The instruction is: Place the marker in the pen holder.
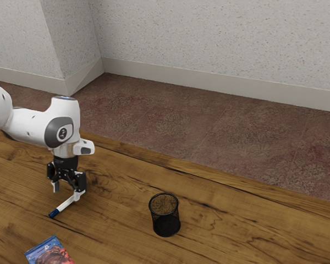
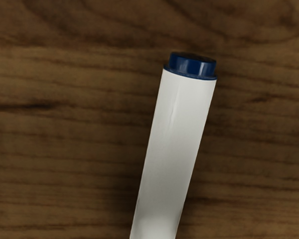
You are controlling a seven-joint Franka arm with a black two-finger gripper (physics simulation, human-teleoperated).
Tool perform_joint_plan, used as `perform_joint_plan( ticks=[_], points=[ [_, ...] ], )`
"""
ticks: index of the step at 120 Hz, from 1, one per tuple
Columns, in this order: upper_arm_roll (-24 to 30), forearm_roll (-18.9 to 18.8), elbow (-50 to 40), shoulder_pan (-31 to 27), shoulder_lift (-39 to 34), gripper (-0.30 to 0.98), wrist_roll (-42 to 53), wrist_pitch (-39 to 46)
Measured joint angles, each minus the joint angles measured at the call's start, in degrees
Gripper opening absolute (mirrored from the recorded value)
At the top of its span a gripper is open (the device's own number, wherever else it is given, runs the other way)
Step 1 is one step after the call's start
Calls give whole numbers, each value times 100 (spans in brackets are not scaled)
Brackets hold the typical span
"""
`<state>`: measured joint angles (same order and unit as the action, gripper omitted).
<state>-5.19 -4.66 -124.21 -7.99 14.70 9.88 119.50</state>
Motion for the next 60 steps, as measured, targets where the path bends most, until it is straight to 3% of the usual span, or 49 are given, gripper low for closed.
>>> perform_joint_plan(
  ticks=[33, 60],
  points=[
    [6, 12, 197, 5, 257, 67, 211, -1],
    [35, -56, 235, 52, 233, 23, 320, 13]
  ],
)
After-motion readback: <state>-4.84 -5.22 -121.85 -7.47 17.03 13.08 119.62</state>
